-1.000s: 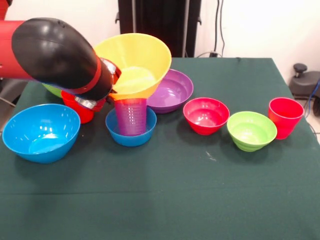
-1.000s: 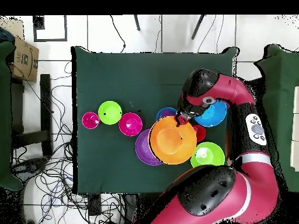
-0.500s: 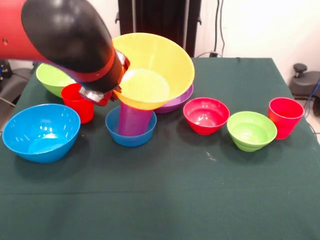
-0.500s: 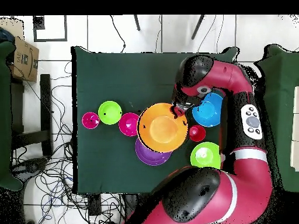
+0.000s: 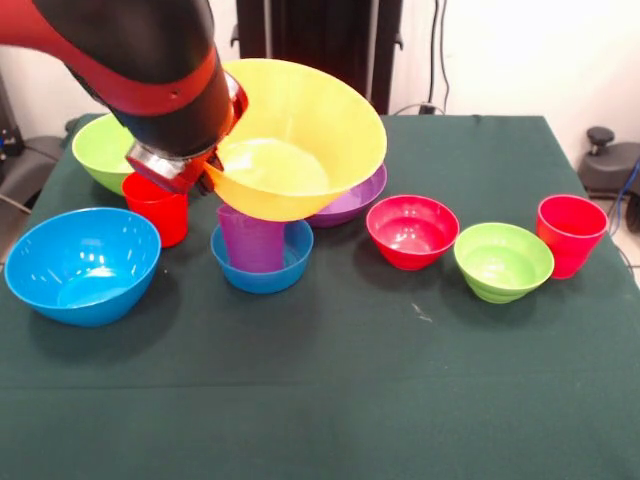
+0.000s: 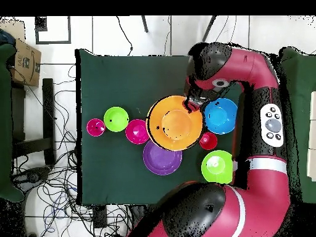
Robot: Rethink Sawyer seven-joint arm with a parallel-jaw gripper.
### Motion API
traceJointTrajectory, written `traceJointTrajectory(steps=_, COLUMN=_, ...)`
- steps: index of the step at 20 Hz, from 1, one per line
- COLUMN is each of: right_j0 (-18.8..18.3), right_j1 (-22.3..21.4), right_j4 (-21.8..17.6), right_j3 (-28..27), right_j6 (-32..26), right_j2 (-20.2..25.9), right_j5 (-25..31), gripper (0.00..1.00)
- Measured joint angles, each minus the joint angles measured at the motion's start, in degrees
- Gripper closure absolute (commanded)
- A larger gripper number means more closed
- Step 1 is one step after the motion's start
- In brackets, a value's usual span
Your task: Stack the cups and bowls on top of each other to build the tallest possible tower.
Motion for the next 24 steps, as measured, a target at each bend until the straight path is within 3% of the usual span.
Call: traceJointTrajectory(steps=24, right_j0=-4.1, right_j1=0.8, right_j4=-0.4, right_j3=-0.1, right_j6=0.0, right_j2=0.0, right_j5=0.0, gripper=1.0)
